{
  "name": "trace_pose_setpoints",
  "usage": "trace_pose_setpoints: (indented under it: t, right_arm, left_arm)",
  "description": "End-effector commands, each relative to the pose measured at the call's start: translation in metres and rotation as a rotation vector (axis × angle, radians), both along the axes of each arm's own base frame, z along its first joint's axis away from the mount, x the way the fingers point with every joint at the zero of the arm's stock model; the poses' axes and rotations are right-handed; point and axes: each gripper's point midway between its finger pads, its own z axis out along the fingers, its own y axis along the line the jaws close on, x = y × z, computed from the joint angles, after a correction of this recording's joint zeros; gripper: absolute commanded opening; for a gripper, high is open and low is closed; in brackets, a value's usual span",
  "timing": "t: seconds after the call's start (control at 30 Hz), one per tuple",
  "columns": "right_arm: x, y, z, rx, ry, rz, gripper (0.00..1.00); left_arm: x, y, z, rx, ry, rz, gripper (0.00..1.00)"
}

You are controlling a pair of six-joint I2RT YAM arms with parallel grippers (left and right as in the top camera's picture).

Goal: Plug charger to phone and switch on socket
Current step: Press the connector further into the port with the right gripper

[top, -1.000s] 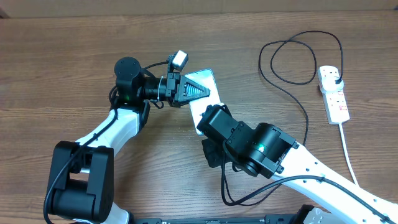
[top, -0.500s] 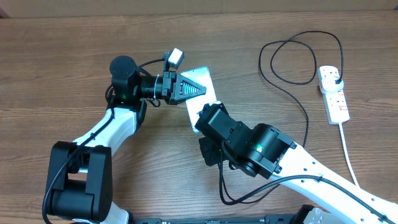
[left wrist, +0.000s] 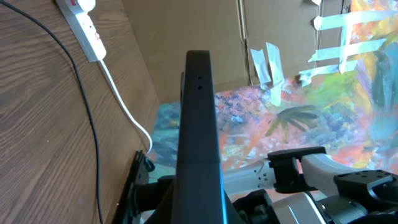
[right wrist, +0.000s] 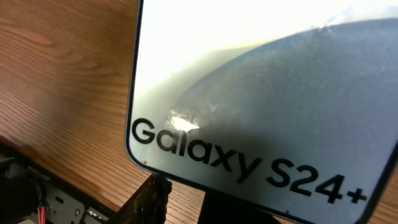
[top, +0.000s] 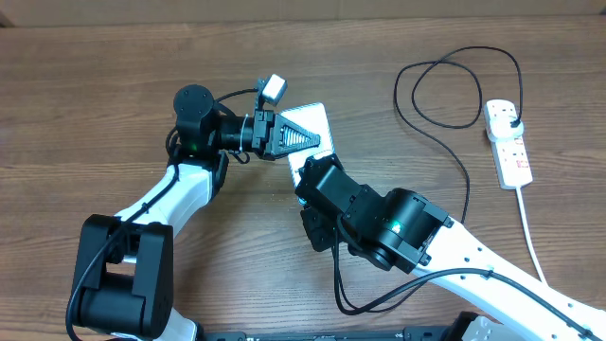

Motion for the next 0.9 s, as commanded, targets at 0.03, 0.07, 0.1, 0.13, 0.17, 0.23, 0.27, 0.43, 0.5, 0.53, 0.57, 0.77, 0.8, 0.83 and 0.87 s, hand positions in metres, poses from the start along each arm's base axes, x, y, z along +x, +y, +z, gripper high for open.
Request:
trace_pose_setpoints:
  t: [0.03,0.07,0.1,0.13,0.17,0.23,0.27,0.43,0.5,0.53,0.57,0.77,0.8,0.83,0.87]
  right_arm:
    - [0.009,0.001,0.028,0.039,-0.073,-0.002,0.36]
    - [0.006,0.0,0.03,0.042,-0.068,0.002,0.38]
    - [0.003,-0.003,0.034,0.044,-0.063,0.005,0.44]
    - [0.001,-0.005,0.038,0.045,-0.065,0.005,0.49]
    - [-0.001,-0.009,0.043,0.046,-0.066,0.005,0.54]
    - [-0.006,-0.016,0.056,0.049,-0.069,0.004,0.62]
    - [-0.01,-0.021,0.064,0.05,-0.073,0.003,0.66]
    - [-0.024,-0.056,0.09,0.021,-0.11,-0.024,0.78]
    - [-0.03,-0.071,0.096,0.013,-0.127,-0.036,0.86]
    - [-0.033,-0.075,0.099,0.016,-0.132,-0.037,0.91]
    - [-0.035,-0.078,0.101,0.022,-0.136,-0.037,0.99]
    - [-0.036,-0.075,0.105,0.07,-0.132,-0.066,1.0]
    - [-0.035,-0.073,0.104,0.076,-0.125,-0.075,1.0]
    - [-0.033,-0.07,0.1,0.078,-0.114,-0.085,1.0]
    - [-0.032,-0.067,0.096,0.077,-0.103,-0.082,1.0]
  left_arm:
    - [-0.019,-0.01,0.001,-0.005,-0.044,-0.095,0.04]
    - [-0.018,-0.01,0.001,-0.006,-0.047,-0.091,0.04]
    - [-0.017,-0.01,0.001,-0.007,-0.055,-0.086,0.04]
    - [-0.017,-0.01,0.001,-0.01,-0.068,-0.083,0.04]
    - [-0.016,-0.01,0.001,-0.013,-0.086,-0.077,0.04]
    - [-0.015,-0.011,0.002,-0.019,-0.123,-0.071,0.04]
    - [-0.015,-0.011,0.002,-0.025,-0.157,-0.071,0.04]
    - [-0.016,-0.011,0.009,-0.049,-0.283,-0.07,0.04]
    - [-0.016,-0.01,0.013,-0.059,-0.33,-0.07,0.04]
    - [-0.017,-0.01,0.014,-0.062,-0.344,-0.069,0.04]
    - [-0.017,-0.01,0.015,-0.064,-0.357,-0.069,0.04]
    - [-0.006,-0.012,0.019,-0.06,-0.287,-0.005,0.04]
    - [-0.003,-0.012,0.019,-0.057,-0.255,0.013,0.04]
    - [0.0,-0.013,0.02,-0.055,-0.222,0.029,0.04]
    - [0.001,-0.013,0.02,-0.054,-0.196,0.038,0.04]
